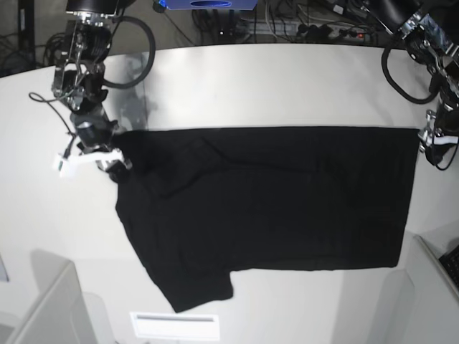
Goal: Fold the T-shirt properly
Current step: 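Drag the held shoulder corners toward the robot with both grippers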
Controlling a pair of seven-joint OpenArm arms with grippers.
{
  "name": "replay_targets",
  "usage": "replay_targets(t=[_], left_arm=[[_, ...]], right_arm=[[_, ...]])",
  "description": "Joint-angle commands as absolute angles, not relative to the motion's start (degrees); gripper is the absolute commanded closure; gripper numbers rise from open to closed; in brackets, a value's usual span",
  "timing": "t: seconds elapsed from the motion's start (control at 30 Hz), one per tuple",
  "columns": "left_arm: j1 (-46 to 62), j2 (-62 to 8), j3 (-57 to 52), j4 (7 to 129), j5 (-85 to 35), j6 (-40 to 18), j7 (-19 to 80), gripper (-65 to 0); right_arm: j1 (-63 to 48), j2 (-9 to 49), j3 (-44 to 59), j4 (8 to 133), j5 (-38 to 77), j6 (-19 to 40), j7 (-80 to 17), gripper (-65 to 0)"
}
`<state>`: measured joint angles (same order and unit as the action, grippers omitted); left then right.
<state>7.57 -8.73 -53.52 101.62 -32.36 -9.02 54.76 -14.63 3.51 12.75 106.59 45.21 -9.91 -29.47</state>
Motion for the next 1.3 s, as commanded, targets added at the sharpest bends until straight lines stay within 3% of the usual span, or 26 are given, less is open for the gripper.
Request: replay_targets(t=[0.0,0.1,0.2,0.37,0.57,0.83,1.27], left_arm=[[7.96,-9.19,-55.52,102.64,-33.01,-11.03,53.58,-38.2],[10.33,-7.34,-59.21,102.46,-32.66,-16.22,53.58,-38.2],[11.56,-6.64,-61.49,99.65,-32.57,-20.0,53.49,-38.2],[11.74,-7.25,-62.2,90.07,-32.48,-23.08,50.15,-38.2],[13.58,-9.98,-55.43,85.23,-32.57,-23.08,40.66,-38.2],[9.89,-10.15,-55.34,79.78,-32.57,-23.08,40.48,-38.2],[8.13,-10.07,-55.25,82.95,-33.01,-23.34,40.4,-38.2]], right_arm=[[-15.69,3.74,12.62,109.14,46.11,-9.45,-27.3,-28.4],[-20.79,2.68,12.44,111.34,46.2,-9.45,-24.31,-29.0],[-24.31,0.22,12.88,111.6,46.29,-9.45,-23.16,-33.6],[-27.03,-3.12,12.79,110.99,46.29,-9.36,-23.25,-38.3],[-27.21,-3.47,12.44,110.99,46.29,-9.27,-23.25,-38.4],[-27.65,-3.56,12.53,110.99,46.29,-9.19,-23.25,-38.4],[-27.12,-3.38,12.44,109.41,46.29,-9.1,-23.25,-38.4]])
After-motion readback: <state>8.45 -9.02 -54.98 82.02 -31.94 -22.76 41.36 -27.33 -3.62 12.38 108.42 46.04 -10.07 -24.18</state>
